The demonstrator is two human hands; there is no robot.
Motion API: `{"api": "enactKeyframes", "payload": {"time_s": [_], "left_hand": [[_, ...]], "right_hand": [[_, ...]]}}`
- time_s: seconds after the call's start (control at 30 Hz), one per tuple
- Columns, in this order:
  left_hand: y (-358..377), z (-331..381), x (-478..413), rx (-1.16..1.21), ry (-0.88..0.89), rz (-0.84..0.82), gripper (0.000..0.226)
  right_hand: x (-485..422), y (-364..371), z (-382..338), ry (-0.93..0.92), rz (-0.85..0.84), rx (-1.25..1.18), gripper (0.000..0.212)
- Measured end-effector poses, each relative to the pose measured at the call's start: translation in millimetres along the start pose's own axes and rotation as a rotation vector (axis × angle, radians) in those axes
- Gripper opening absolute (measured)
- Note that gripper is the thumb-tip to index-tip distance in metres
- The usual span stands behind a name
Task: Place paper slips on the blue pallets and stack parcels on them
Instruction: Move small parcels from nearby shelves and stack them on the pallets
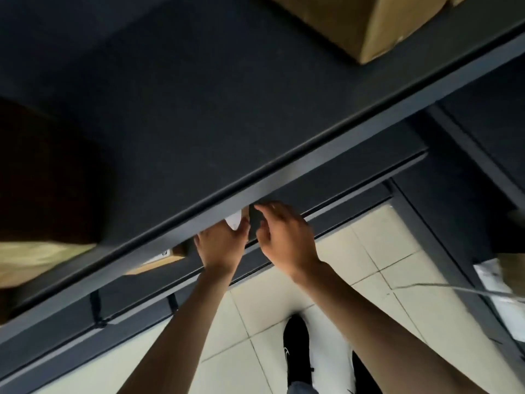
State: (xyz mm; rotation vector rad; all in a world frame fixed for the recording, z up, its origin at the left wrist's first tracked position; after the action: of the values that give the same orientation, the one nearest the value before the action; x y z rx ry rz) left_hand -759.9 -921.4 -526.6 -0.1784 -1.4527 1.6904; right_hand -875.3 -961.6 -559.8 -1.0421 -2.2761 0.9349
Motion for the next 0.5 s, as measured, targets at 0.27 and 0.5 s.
{"api": "enactKeyframes", "payload": {"time_s": [0.27,0.5], "left_hand": [[-30.3,-73.2,-17.2,0.182,-0.234,0.21,0.036],[-50.1,-125.5,-41.7,0.134,-0.222,0.025,0.03]], "right_hand": [[-48.1,88.3,-29.4,0.019,0.013,-0.022,0.055],[-98.7,131.5,-49.8,0.196,-0.146,0.198,0.077]]}}
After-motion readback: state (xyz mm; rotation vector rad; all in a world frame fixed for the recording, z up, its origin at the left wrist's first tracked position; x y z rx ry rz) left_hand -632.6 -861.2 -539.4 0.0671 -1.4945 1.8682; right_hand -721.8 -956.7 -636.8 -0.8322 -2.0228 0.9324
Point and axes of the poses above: each hand's wrist, its own x-axis away from the middle knuckle, its own y-axis out of the palm, z = x × y, the point moved 1 cm from there along -x, towards the middle knuckle, and after that the axes turned 12 degrees about -z, right-handed, at the moved point
